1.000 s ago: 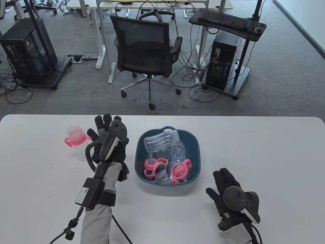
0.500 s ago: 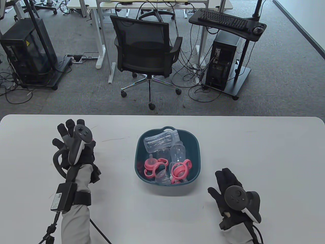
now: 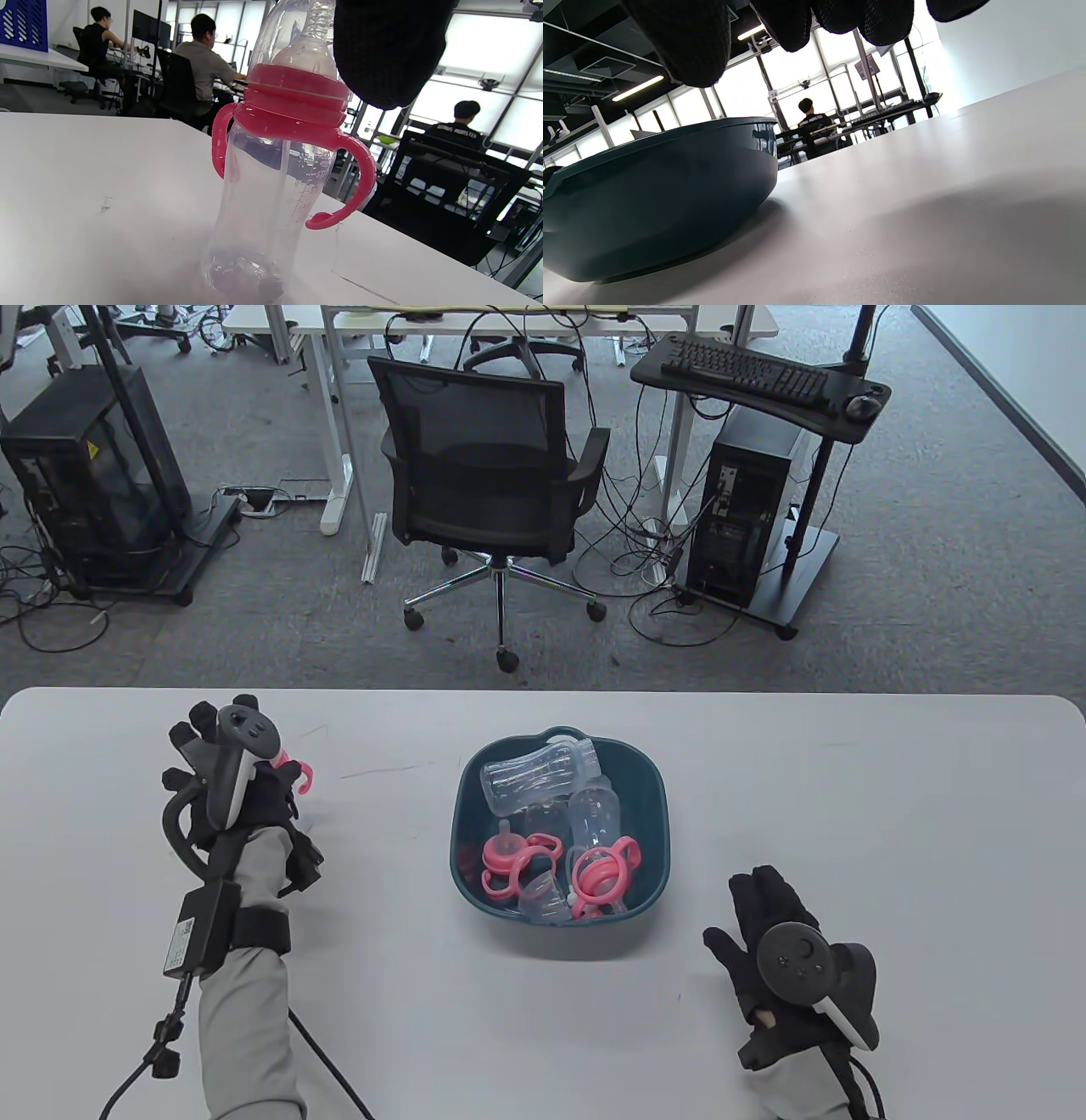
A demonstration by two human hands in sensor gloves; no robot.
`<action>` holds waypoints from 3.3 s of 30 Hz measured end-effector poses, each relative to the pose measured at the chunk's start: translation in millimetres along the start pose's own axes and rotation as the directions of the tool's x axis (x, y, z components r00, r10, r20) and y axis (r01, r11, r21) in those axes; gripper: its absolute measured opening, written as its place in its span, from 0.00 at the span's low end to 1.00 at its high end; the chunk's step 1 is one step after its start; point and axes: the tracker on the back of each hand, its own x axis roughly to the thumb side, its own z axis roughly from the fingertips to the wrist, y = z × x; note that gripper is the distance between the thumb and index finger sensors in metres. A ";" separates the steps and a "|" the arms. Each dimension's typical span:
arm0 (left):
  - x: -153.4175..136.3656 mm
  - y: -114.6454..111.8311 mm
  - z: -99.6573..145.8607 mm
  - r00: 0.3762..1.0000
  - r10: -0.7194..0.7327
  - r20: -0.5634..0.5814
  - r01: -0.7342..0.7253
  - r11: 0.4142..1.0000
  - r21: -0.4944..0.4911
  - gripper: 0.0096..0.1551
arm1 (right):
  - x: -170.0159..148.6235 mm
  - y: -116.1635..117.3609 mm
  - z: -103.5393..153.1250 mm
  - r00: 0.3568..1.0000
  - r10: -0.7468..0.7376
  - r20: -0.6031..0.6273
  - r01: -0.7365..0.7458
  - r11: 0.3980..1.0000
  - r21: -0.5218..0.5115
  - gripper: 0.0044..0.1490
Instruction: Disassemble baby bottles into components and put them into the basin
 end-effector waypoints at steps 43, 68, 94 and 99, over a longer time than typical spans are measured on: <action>-7.1 11.3 23.1 0.897 0.327 0.297 -0.345 0.939 0.006 0.51 | 10.0 4.4 1.1 1.000 -0.004 0.028 0.003 1.000 0.017 0.45; 89.2 56.9 198.2 0.426 0.504 0.752 -0.450 0.839 -0.307 0.52 | 28.5 -3.8 10.7 0.988 -0.085 0.130 0.090 0.995 -0.030 0.49; 137.2 -47.4 281.3 0.276 0.708 0.650 -0.278 0.706 -0.651 0.52 | 42.7 6.0 13.8 0.913 -0.307 0.270 0.308 0.951 0.038 0.67; 138.1 -58.4 283.3 0.268 0.740 0.617 -0.290 0.672 -0.681 0.52 | 41.1 10.2 12.4 0.924 -0.284 0.257 0.287 0.958 0.025 0.68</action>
